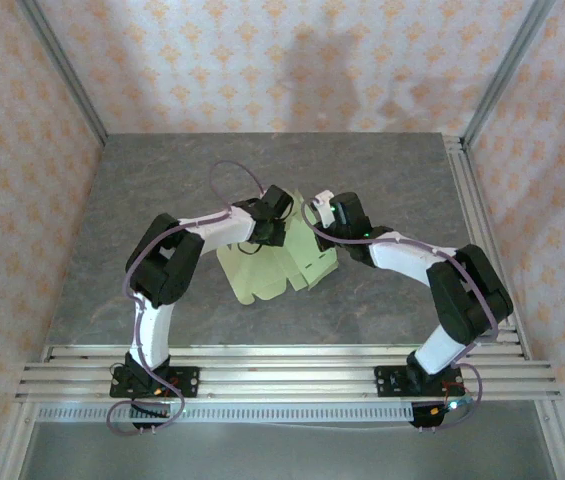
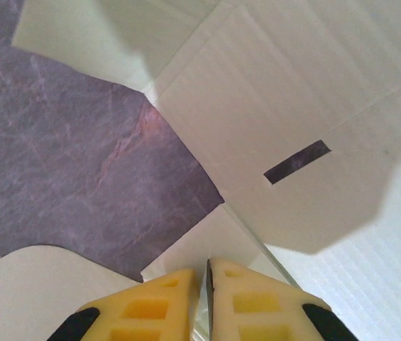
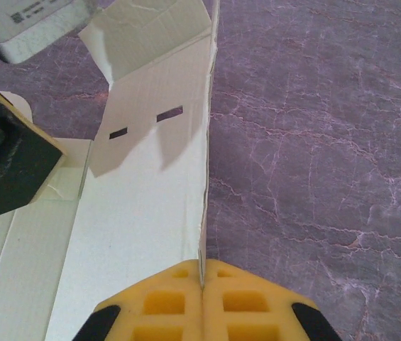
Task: Fold the paper box
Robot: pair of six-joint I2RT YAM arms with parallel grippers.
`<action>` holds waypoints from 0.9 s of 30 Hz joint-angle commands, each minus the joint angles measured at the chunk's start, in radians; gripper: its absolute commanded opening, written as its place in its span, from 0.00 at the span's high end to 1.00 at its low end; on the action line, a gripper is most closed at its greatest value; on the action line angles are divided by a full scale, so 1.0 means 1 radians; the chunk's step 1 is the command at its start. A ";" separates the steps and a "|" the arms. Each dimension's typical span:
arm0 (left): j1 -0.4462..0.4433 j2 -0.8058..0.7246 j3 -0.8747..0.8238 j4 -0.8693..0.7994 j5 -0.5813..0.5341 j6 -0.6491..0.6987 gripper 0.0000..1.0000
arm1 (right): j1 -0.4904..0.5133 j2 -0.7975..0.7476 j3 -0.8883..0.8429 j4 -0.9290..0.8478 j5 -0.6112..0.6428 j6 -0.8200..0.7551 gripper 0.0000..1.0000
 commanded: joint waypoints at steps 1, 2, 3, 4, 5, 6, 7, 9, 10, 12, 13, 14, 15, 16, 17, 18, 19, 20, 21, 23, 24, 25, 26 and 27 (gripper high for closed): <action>0.011 -0.038 -0.109 -0.011 0.079 -0.015 0.83 | 0.011 -0.007 0.015 0.008 -0.008 0.004 1.00; 0.015 -0.062 -0.122 0.014 0.094 -0.027 0.83 | 0.010 -0.006 0.015 0.008 -0.008 0.005 1.00; 0.019 -0.089 -0.134 0.040 0.114 -0.042 0.81 | 0.010 -0.006 0.015 0.009 -0.007 0.005 1.00; 0.024 -0.107 -0.144 0.061 0.124 -0.055 0.81 | 0.009 -0.008 0.015 0.007 -0.007 0.005 1.00; 0.027 -0.146 -0.151 0.075 0.130 -0.065 0.81 | 0.009 -0.008 0.015 0.007 -0.008 0.006 1.00; 0.034 -0.169 -0.156 0.086 0.135 -0.076 0.80 | 0.009 -0.008 0.015 0.005 -0.008 0.005 1.00; 0.037 -0.192 -0.160 0.095 0.136 -0.085 0.78 | 0.008 -0.009 0.015 0.004 -0.011 0.004 1.00; 0.049 -0.241 -0.178 0.118 0.136 -0.102 0.76 | 0.008 -0.012 0.015 0.002 -0.014 0.002 1.00; 0.056 -0.269 -0.194 0.134 0.138 -0.112 0.75 | 0.008 -0.013 0.015 0.002 -0.014 0.000 1.00; 0.076 -0.329 -0.231 0.174 0.137 -0.141 0.73 | 0.008 -0.017 0.014 0.004 -0.010 -0.005 1.00; 0.089 -0.361 -0.258 0.196 0.136 -0.160 0.71 | 0.008 -0.018 0.012 0.003 -0.008 -0.010 1.00; 0.103 -0.388 -0.280 0.219 0.141 -0.176 0.69 | 0.008 -0.019 0.012 0.001 -0.009 -0.016 1.00; 0.118 -0.419 -0.307 0.243 0.144 -0.182 0.66 | 0.010 -0.020 0.010 -0.001 -0.008 -0.024 1.00; 0.132 -0.443 -0.329 0.262 0.151 -0.208 0.64 | 0.010 -0.020 0.012 -0.002 -0.006 -0.031 1.00; 0.148 -0.463 -0.345 0.271 0.162 -0.220 0.59 | 0.013 -0.020 0.012 -0.007 0.000 -0.040 1.00; 0.160 -0.477 -0.354 0.268 0.167 -0.223 0.55 | 0.017 -0.019 0.013 -0.010 0.007 -0.050 1.00; 0.168 -0.489 -0.359 0.263 0.167 -0.224 0.51 | 0.022 -0.018 0.014 -0.011 0.020 -0.058 1.00; 0.173 -0.496 -0.365 0.262 0.168 -0.226 0.49 | 0.028 -0.018 0.014 -0.013 0.032 -0.066 1.00; 0.177 -0.505 -0.372 0.263 0.167 -0.230 0.45 | 0.035 -0.015 0.014 -0.013 0.050 -0.078 1.00; 0.184 -0.520 -0.389 0.274 0.165 -0.251 0.39 | 0.056 -0.012 0.012 -0.013 0.097 -0.107 1.00; 0.188 -0.526 -0.396 0.282 0.167 -0.260 0.36 | 0.070 -0.008 0.008 -0.010 0.125 -0.132 1.00; 0.191 -0.530 -0.400 0.286 0.166 -0.271 0.31 | 0.086 -0.005 0.006 -0.006 0.165 -0.154 1.00; 0.194 -0.533 -0.403 0.290 0.164 -0.280 0.27 | 0.100 0.000 0.006 -0.003 0.202 -0.168 1.00; 0.196 -0.535 -0.403 0.291 0.165 -0.289 0.23 | 0.115 0.009 0.006 -0.001 0.243 -0.189 1.00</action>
